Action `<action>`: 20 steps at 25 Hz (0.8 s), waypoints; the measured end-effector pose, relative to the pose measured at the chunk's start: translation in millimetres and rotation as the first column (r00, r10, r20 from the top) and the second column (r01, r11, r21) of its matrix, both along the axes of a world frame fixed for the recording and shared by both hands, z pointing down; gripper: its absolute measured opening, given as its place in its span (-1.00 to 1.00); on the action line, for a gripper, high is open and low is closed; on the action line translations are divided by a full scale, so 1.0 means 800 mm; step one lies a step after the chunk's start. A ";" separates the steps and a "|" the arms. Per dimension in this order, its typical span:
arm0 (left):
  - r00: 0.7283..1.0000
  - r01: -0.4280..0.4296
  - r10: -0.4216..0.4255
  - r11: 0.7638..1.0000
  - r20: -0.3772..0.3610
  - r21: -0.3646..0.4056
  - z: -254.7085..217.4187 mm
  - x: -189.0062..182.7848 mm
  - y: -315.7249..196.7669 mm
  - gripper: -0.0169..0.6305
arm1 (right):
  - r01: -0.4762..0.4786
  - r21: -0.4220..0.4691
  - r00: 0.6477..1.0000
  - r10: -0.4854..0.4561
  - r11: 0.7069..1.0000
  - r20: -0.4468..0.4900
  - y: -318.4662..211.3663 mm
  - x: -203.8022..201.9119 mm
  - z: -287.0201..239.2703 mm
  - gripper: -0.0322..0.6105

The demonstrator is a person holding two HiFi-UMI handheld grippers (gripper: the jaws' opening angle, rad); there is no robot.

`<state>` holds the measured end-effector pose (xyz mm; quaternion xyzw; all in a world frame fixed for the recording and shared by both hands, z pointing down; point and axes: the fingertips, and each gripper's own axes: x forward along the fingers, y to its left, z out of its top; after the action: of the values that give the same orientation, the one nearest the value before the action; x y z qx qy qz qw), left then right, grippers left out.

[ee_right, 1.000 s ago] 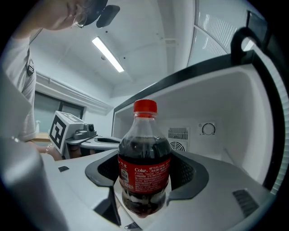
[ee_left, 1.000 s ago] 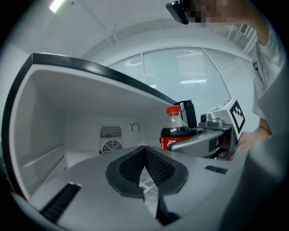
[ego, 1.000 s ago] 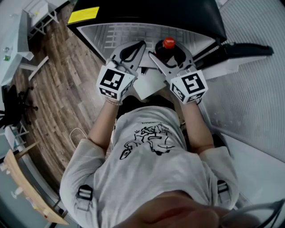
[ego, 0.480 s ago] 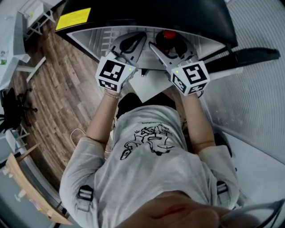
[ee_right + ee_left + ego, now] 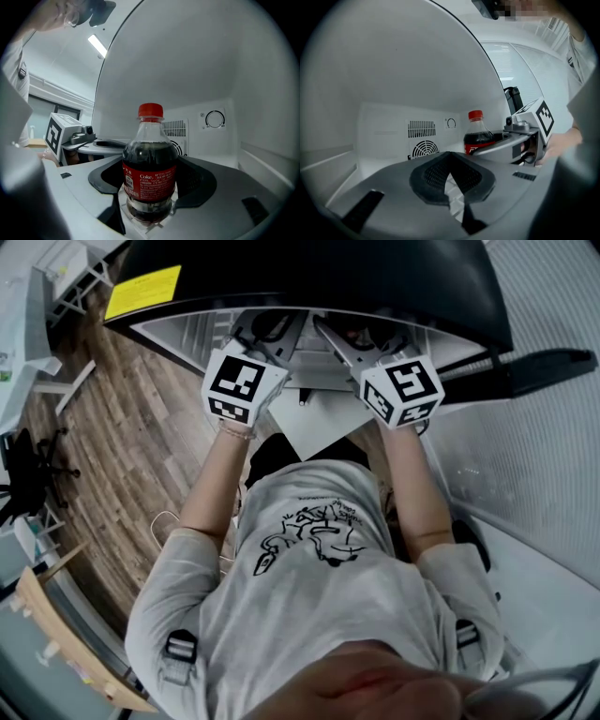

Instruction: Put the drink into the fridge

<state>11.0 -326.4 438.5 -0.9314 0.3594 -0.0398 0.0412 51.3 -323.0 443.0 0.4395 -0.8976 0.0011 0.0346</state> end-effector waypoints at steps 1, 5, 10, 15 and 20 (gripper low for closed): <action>1.000 0.000 0.000 1.000 0.003 -0.002 0.002 0.000 -0.003 -0.94 | 0.000 -0.002 1.000 0.000 1.000 0.000 -0.003 0.000 0.002 0.10; 1.000 0.001 -0.001 1.000 -0.002 -0.003 0.005 0.001 -0.011 -0.94 | -0.003 -0.008 1.000 0.003 1.000 -0.004 -0.013 0.000 0.009 0.10; 1.000 0.008 -0.008 1.000 -0.007 0.000 0.003 0.000 -0.018 -0.94 | -0.014 -0.015 1.000 0.014 1.000 -0.003 -0.023 0.000 0.016 0.10; 1.000 0.012 -0.012 1.000 0.000 -0.005 0.012 0.001 -0.020 -0.94 | -0.013 -0.012 1.000 0.013 1.000 -0.004 -0.029 -0.002 0.023 0.10; 1.000 0.017 -0.017 1.000 0.005 -0.007 0.015 0.002 -0.023 -0.94 | -0.005 -0.002 1.000 0.005 1.000 0.010 -0.031 -0.002 0.023 0.10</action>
<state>12.9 -344.8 450.3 -0.9283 0.3673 -0.0439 0.0383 49.7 -347.6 461.4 0.4418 -0.8966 0.0043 0.0309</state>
